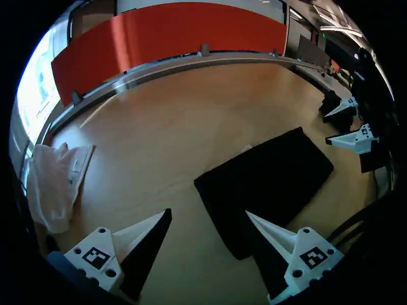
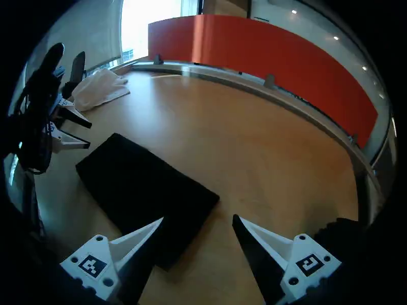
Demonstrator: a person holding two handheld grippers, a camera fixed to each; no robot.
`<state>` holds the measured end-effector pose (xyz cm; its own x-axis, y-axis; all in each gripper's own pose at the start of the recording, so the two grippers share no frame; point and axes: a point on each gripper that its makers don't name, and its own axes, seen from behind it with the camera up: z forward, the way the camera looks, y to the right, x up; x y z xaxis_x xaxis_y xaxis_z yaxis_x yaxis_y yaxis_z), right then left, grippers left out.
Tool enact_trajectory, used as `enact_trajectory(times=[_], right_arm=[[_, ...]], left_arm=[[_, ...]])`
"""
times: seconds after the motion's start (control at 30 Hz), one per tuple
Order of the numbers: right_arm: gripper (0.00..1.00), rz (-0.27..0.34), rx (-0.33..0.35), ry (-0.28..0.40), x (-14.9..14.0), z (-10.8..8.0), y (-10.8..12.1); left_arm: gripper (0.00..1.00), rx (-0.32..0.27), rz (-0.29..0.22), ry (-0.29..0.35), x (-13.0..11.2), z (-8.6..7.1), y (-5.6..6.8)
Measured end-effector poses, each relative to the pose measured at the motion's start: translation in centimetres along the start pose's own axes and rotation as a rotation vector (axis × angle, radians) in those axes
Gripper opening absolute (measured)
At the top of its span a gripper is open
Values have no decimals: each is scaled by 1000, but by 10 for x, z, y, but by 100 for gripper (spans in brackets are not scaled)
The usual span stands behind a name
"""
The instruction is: Fold towel
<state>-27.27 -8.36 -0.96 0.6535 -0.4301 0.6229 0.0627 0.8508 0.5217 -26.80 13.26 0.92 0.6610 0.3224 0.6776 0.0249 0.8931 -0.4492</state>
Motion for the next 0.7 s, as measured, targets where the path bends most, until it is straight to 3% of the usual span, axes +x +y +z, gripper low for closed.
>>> enact_trajectory(times=[0.7], right_arm=[[95, 20, -4, 2, -29, -39, -21]], left_arm=[[96, 27, -76, -10, -43, -32, 7]])
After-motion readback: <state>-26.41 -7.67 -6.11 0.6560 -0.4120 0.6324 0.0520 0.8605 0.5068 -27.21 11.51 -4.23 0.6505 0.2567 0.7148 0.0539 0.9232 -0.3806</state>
